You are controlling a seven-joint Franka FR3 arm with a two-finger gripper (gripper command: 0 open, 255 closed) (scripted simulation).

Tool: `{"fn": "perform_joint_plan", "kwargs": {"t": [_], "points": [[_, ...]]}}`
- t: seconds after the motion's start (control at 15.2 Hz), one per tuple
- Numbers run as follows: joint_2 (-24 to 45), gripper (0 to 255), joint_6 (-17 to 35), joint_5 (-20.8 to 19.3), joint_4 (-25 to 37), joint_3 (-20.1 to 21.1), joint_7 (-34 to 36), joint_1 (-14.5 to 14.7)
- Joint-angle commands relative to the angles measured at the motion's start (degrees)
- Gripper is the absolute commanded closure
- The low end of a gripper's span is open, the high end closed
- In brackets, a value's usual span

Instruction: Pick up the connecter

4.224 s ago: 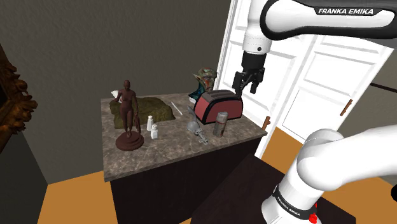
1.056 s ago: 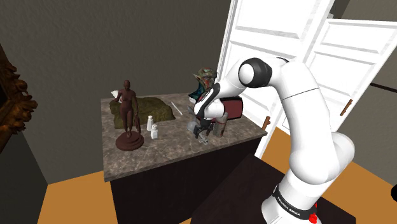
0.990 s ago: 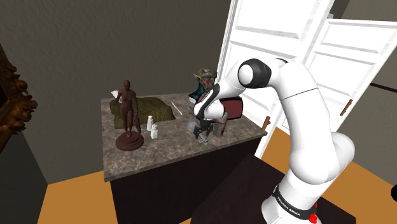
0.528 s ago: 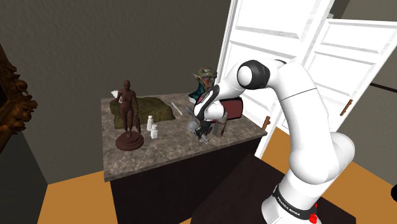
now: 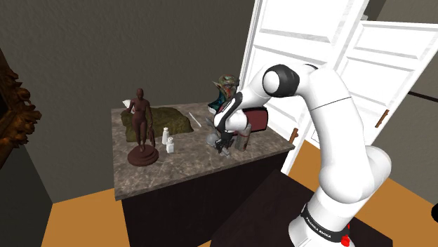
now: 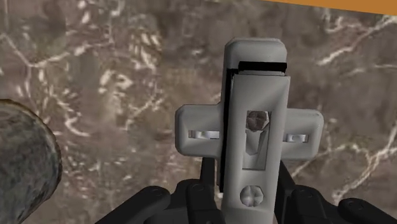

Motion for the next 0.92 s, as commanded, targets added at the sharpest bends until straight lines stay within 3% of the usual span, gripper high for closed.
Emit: {"fn": "perform_joint_plan", "kwargs": {"t": [0.0,0.86], "points": [[-1.45,255,-0.81,-0.17,-0.69,-0.22,0.10,0.14],[-9.07,255,-5.75,-1.42,-3.39,-1.63,1.23,1.18]]}}
